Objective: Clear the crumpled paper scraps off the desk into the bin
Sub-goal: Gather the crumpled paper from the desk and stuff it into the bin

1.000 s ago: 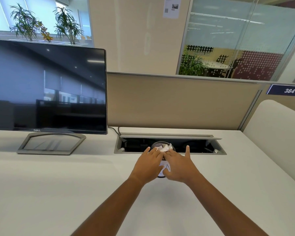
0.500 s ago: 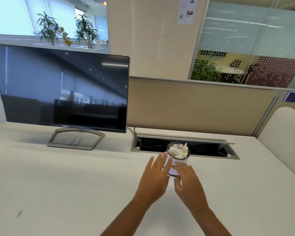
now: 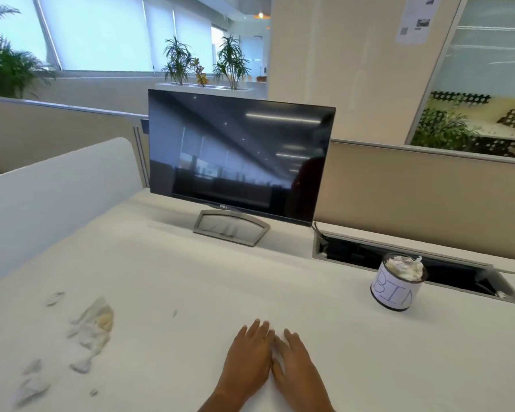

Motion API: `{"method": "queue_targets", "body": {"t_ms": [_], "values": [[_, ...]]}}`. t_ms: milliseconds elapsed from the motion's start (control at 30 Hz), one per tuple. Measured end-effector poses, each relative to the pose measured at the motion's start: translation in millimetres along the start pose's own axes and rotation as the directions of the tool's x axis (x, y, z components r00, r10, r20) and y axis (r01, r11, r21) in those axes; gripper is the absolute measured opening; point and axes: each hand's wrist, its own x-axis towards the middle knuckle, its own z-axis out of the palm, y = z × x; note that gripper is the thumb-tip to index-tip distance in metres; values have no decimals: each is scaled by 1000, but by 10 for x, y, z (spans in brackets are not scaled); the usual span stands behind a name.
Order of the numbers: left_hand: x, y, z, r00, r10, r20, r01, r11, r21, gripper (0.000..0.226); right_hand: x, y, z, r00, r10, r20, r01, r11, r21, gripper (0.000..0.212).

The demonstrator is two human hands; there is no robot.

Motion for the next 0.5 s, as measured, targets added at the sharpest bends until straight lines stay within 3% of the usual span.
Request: {"method": "queue_targets", "body": {"t_ms": [233, 500], "values": [[-567, -648, -83, 985, -167, 49, 173, 969, -178, 48, 37, -705, 366, 989, -107, 97, 106, 994, 19, 47], [-1001, -1328, -278, 978, -201, -44, 197, 977, -85, 45, 79, -1401, 695, 975, -182, 124, 174, 982, 72, 46]]}}
